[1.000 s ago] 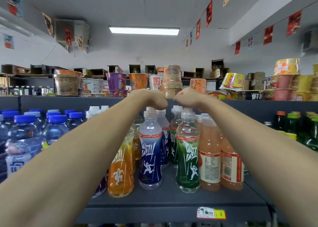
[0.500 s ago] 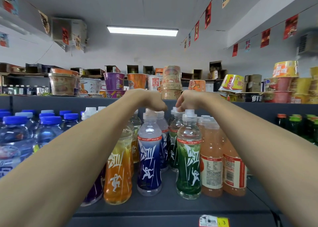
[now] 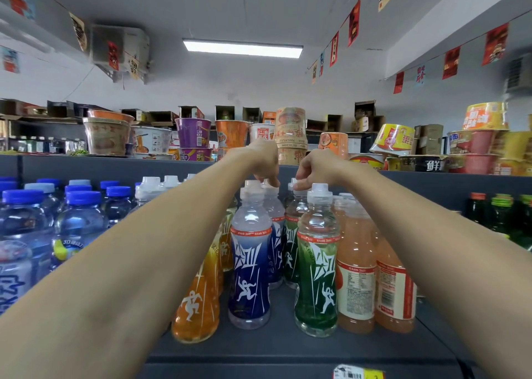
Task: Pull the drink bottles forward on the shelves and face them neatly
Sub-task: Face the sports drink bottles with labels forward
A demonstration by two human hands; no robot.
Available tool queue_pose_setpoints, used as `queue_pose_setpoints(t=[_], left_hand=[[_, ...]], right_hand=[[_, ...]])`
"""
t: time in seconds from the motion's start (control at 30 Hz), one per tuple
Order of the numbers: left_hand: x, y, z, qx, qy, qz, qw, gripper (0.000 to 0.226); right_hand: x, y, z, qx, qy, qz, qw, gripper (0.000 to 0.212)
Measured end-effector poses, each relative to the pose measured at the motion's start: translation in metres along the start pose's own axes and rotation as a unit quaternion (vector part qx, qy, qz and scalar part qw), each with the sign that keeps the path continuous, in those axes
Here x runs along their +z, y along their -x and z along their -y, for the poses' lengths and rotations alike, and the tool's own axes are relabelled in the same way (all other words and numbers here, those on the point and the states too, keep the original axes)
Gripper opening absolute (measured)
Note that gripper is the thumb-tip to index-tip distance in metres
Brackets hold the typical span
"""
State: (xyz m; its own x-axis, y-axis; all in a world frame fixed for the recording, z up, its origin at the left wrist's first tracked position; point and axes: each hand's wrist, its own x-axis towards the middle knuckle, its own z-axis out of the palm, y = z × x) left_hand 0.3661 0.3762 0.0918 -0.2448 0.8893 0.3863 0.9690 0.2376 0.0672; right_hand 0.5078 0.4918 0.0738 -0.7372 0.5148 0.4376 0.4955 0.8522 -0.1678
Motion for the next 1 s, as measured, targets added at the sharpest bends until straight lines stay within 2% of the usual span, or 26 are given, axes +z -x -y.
queue_pose_setpoints(t=[0.27,0.43,0.5,0.67,1.0], left_hand=[[-0.003,0.003,0.010,0.019,0.001,0.001,1.000,0.020],[0.001,0.002,0.007,0.007,-0.001,-0.009,1.000,0.040],[0.003,0.001,0.007,-0.001,0.010,-0.010,1.000,0.040],[0.002,0.000,0.013,0.000,0.017,0.005,1.000,0.040],[-0.001,-0.003,0.022,0.034,0.064,0.042,0.996,0.025]], right_hand=[[-0.004,0.006,0.001,-0.031,-0.006,0.014,0.999,0.020],[0.001,0.001,0.006,-0.027,0.020,0.013,0.999,0.038],[0.003,-0.003,0.009,-0.020,0.044,0.013,0.999,0.040],[0.001,-0.008,0.009,-0.006,0.039,0.021,0.999,0.035],[-0.002,-0.003,-0.005,-0.016,-0.011,0.034,0.999,0.029]])
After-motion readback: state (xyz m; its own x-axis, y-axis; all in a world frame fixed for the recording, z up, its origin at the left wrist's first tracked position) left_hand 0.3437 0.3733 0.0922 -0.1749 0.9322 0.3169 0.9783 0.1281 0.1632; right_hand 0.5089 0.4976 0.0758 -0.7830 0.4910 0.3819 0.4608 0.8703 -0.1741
